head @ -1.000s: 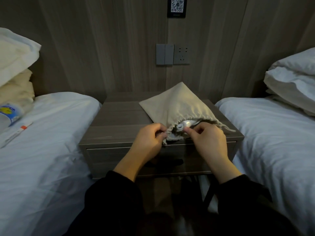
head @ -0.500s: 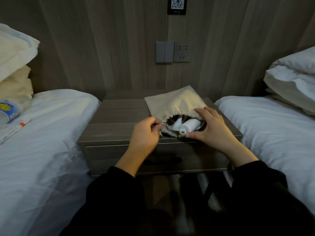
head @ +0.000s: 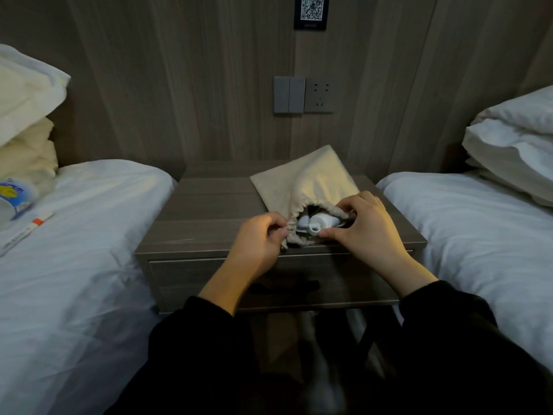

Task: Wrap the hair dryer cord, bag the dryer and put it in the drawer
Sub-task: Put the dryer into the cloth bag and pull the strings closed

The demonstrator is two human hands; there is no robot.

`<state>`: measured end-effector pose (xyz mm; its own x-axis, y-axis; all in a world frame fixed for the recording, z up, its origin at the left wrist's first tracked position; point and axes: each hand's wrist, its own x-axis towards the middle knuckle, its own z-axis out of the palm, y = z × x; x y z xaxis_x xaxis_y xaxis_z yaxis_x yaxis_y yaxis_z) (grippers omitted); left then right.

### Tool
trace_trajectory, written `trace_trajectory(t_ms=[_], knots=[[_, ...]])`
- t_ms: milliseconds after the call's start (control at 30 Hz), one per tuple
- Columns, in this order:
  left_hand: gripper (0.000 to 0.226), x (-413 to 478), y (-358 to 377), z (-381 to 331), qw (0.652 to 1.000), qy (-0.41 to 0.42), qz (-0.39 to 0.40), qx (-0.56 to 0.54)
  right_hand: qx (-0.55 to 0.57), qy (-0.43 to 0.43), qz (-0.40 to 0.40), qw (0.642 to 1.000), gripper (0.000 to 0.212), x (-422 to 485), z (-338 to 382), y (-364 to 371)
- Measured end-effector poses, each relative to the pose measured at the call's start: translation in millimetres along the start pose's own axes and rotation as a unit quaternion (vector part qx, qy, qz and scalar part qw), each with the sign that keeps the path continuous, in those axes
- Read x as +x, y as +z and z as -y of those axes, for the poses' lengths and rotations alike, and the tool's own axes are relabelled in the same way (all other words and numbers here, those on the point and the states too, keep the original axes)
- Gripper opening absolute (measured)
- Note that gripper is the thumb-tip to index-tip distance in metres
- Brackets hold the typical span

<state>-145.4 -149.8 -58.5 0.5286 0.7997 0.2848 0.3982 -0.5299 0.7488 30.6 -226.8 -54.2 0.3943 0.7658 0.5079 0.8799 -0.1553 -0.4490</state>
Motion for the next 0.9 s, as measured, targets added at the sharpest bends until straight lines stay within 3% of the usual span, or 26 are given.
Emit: trace_trajectory(t_ms=[67, 167, 300, 400, 500, 700, 900], knots=[[0.013, 2, -6, 0, 1.000, -0.019, 0.016, 0.012, 0.003, 0.003, -0.005, 1.000, 0.043, -2, 4, 2], [0.016, 5, -19, 7, 0.999, -0.033, -0.021, 0.027, 0.046, -0.004, 0.000, 0.999, 0.041, -4, 2, -2], [0.039, 13, -21, 1, 0.990, 0.065, -0.054, 0.115, 0.086, 0.027, -0.032, 0.995, 0.053, -9, -18, -10], [0.066, 21, -8, -16, 0.987, 0.129, 0.005, 0.097, 0.092, 0.089, 0.000, 0.992, 0.060, -10, -33, -11], [0.072, 33, 4, -20, 0.976, 0.172, 0.057, 0.122, 0.119, 0.132, 0.006, 0.984, 0.050, -10, -41, -7], [0.087, 55, -4, -9, 0.952, 0.163, 0.206, 0.155, 0.139, 0.149, -0.036, 0.978, 0.029, -9, -42, 1], [0.117, 61, -5, -10, 0.964, 0.139, 0.203, 0.102, 0.151, 0.130, -0.028, 0.980, 0.021, -10, -44, 2]])
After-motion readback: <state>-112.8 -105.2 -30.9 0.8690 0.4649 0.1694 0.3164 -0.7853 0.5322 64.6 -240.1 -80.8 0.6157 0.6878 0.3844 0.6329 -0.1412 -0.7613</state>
